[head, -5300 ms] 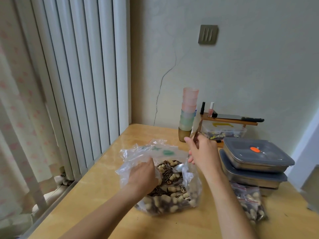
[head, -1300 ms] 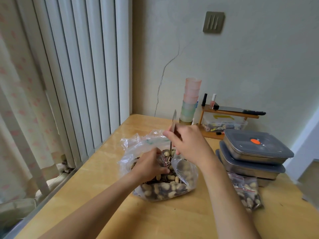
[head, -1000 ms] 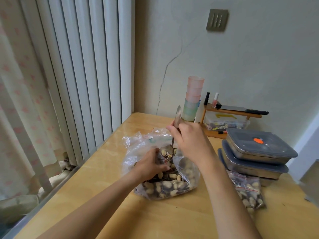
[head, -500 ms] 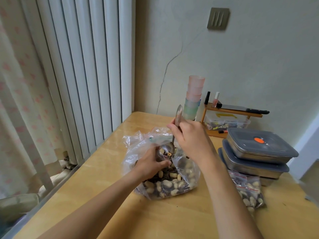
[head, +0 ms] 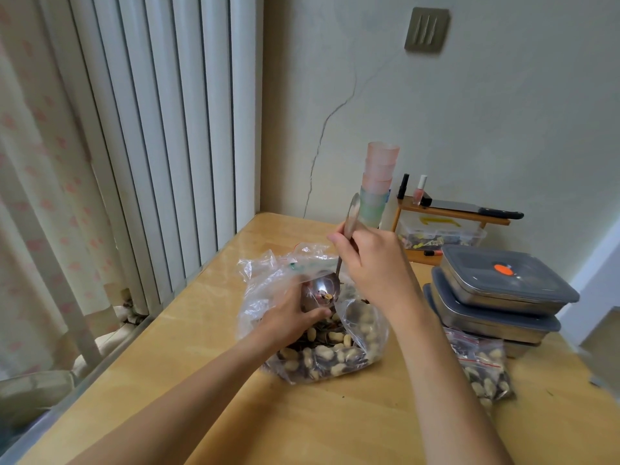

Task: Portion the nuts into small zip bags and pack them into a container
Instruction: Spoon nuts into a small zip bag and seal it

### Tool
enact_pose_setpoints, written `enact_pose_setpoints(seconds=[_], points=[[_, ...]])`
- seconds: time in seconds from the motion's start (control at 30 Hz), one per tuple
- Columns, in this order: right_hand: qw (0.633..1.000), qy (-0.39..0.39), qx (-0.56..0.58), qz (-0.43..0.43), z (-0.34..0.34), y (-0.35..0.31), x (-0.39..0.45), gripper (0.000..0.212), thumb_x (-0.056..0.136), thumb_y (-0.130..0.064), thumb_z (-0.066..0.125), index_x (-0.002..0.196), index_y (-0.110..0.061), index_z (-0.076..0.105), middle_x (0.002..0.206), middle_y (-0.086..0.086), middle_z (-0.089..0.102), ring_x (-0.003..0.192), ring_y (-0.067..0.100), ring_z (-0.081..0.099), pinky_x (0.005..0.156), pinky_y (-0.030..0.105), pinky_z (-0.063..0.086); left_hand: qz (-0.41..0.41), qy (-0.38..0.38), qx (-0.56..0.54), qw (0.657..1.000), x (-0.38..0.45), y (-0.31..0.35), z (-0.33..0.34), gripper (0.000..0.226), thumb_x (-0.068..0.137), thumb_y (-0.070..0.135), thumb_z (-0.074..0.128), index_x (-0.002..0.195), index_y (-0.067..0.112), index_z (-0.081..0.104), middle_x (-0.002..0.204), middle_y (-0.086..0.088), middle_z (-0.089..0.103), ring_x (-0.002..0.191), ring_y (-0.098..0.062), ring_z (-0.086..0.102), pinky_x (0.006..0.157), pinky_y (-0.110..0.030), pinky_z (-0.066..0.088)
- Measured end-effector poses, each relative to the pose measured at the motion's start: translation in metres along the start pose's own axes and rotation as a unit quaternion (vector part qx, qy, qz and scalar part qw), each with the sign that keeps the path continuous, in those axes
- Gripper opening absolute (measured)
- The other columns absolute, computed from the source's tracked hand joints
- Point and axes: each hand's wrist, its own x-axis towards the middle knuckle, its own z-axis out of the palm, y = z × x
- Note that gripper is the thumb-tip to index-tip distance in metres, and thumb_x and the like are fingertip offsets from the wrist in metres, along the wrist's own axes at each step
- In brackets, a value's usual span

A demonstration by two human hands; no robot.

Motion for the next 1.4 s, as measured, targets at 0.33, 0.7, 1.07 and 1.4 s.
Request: enact_pose_setpoints(seconds=[0.33, 0.7, 1.07, 1.4], points=[[0.996, 0.015, 0.033, -0.076, -0.002, -0.012, 0.002, 0.022, 0.104, -0.029, 0.06, 0.1, -0.009, 0.07, 0.081, 0.003, 0.068, 0.071, 0.02, 0.064, 0.064, 0.039, 0.054, 0.021, 0.067, -0.025, 0.997, -0.001, 0.008, -0.002, 0.061, 0.087, 0.054, 0.071, 0.132, 0.028, 0.039, 0.106, 0.011, 0.06, 0.092, -0.008, 0.059, 0.068, -0.022, 0.042], [0.998, 0.049, -0.017, 0.019, 0.009, 0.014, -0.002, 0.026, 0.105, -0.029, 0.056, 0.097, -0.01, 0.072, 0.077, 0.0, 0.067, 0.068, 0.017, 0.06, 0.06, 0.027, 0.04, -0.133, 0.007, 0.047, 0.99, -0.008, 0.019, -0.01, 0.046, 0.104, 0.052, 0.041, 0.141, 0.027, 0.03, 0.127, -0.003, 0.063, 0.117, -0.028, 0.06, 0.108, -0.047, 0.041], [0.991, 0.047, -0.065, 0.111, 0.024, 0.04, -0.011, 0.026, 0.104, -0.029, 0.058, 0.101, -0.011, 0.076, 0.088, 0.007, 0.072, 0.077, 0.024, 0.064, 0.066, 0.033, 0.05, -0.04, 0.003, 0.128, 0.991, 0.005, 0.045, -0.019, 0.038, 0.107, 0.044, 0.037, 0.071, 0.034, 0.034, 0.084, 0.01, 0.04, 0.097, -0.013, 0.036, 0.101, -0.037, 0.033], [0.993, 0.047, -0.018, 0.111, 0.019, 0.039, -0.008, 0.035, 0.104, -0.031, 0.058, 0.083, -0.008, 0.074, 0.068, 0.0, 0.066, 0.062, 0.017, 0.064, 0.062, 0.039, 0.055, -0.094, 0.041, 0.176, 0.979, 0.006, 0.052, -0.037, 0.045, 0.099, 0.047, 0.048, 0.131, 0.015, 0.049, 0.085, -0.001, 0.068, 0.087, -0.025, 0.068, 0.095, -0.045, 0.052]])
